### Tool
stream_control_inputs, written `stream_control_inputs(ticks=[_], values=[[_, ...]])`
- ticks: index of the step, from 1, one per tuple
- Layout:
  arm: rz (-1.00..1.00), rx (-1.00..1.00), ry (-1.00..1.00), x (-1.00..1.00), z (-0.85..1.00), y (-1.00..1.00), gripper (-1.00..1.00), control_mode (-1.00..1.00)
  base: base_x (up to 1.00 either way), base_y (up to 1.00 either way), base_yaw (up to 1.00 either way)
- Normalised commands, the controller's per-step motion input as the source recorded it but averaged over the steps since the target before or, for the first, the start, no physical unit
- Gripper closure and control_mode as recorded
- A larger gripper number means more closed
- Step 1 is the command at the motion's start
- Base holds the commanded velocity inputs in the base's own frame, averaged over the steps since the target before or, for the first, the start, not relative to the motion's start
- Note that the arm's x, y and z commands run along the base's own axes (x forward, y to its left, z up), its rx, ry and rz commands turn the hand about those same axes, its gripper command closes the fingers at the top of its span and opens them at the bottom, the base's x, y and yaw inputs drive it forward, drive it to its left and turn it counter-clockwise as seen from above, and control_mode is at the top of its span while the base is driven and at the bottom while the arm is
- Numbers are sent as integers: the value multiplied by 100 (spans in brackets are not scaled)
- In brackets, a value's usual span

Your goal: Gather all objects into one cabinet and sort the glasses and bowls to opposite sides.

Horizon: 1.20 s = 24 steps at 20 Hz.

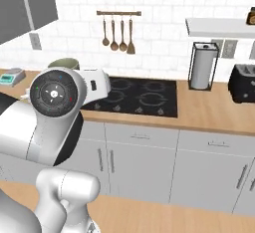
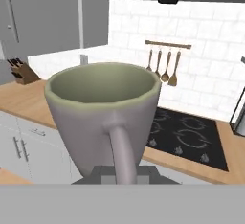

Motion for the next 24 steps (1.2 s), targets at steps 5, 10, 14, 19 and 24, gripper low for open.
stream_control_inputs(ticks=[5,10,14,19,24], values=[[0,0,0,0,0,0,100,100,0,100,0],[0,0,0,0,0,0,100,100,0,100,0],[0,0,0,0,0,0,100,100,0,100,0],[0,0,0,0,0,0,100,100,-1,89,0],[0,0,0,0,0,0,100,100,-1,72,4]])
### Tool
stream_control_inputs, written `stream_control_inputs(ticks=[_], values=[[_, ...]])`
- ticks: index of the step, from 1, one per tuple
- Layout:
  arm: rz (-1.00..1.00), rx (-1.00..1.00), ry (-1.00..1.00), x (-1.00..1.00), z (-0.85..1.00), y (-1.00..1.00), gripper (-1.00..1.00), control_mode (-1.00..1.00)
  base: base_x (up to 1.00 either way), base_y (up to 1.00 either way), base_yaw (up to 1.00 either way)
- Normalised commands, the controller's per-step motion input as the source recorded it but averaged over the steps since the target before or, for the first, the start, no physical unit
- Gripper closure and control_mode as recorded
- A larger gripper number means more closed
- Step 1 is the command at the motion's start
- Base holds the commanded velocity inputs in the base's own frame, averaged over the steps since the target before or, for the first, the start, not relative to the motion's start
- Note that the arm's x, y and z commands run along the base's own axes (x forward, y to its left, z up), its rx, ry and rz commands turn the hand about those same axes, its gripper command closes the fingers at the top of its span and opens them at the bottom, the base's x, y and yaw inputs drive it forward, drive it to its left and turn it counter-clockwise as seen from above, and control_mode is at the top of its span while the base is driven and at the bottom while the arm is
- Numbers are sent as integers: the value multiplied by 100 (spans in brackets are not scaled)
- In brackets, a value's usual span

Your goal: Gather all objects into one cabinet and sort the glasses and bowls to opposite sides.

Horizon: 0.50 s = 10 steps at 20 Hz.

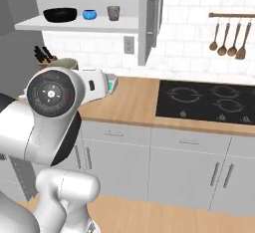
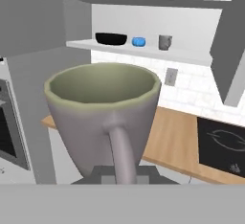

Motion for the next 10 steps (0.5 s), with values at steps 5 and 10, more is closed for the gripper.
stream_control_inputs(ticks=[5,10], values=[[0,0,0,0,0,0,100,100,0,62,7],[0,0,0,0,0,0,100,100,0,66,7]])
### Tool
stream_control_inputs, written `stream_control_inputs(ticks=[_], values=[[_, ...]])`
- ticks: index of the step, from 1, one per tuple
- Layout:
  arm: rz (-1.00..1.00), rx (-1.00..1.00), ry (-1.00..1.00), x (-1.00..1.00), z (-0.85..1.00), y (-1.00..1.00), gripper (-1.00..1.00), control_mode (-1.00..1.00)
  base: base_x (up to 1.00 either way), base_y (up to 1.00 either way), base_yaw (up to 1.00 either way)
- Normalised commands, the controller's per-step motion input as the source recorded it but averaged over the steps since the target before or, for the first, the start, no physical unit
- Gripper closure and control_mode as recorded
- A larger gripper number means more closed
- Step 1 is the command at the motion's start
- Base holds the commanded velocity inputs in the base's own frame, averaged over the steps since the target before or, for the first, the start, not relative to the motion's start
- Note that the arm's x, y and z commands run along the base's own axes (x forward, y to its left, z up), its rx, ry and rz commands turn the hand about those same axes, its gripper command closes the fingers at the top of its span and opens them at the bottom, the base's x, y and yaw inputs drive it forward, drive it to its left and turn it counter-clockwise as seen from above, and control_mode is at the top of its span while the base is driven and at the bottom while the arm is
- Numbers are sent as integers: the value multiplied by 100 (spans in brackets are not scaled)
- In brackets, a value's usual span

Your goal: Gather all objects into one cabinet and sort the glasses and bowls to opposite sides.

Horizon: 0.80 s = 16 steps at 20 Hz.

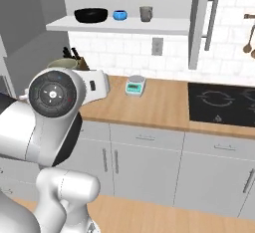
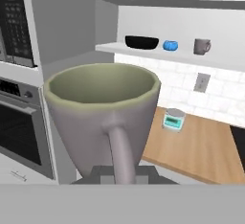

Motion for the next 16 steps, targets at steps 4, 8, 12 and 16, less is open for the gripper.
stream_control_inputs(ticks=[4,8,12,16], values=[[0,0,0,0,0,0,100,100,0,57,1],[0,0,0,0,0,0,100,100,44,21,0],[0,0,0,0,0,0,100,100,94,0,0],[0,0,0,0,0,0,100,100,100,0,0]])
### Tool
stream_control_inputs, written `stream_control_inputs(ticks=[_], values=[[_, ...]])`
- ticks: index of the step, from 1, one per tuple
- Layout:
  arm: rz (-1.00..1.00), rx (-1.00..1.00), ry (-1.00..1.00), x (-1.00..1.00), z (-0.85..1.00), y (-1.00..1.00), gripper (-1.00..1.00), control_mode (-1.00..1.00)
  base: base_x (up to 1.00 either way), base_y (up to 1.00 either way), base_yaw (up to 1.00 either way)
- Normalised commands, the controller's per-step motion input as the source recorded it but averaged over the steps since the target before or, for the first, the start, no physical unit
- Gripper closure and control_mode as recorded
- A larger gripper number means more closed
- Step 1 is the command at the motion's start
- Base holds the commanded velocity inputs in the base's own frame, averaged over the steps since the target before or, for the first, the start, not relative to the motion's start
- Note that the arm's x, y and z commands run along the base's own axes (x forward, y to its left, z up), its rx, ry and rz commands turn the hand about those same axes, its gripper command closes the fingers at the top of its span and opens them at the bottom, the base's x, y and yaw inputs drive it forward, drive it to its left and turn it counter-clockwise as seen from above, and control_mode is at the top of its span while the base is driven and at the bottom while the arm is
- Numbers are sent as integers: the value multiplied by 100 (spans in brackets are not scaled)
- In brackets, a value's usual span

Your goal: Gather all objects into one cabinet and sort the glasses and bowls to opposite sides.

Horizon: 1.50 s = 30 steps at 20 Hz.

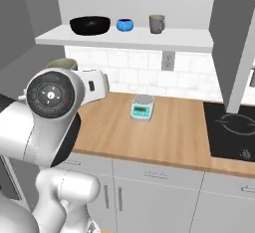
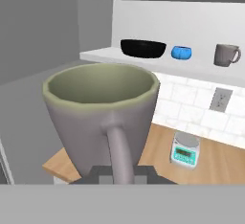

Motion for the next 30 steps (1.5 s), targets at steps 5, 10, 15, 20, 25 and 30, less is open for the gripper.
stream_control_inputs(ticks=[5,10,15,20,25,30], values=[[0,0,0,0,0,0,100,100,97,-2,0],[0,0,0,0,0,0,100,100,48,-1,0],[0,0,0,0,0,0,100,100,40,0,0],[0,0,0,0,0,0,100,100,30,0,0],[0,0,0,0,0,0,100,100,7,0,0],[-2,0,0,8,1,0,100,-100,5,0,0]])
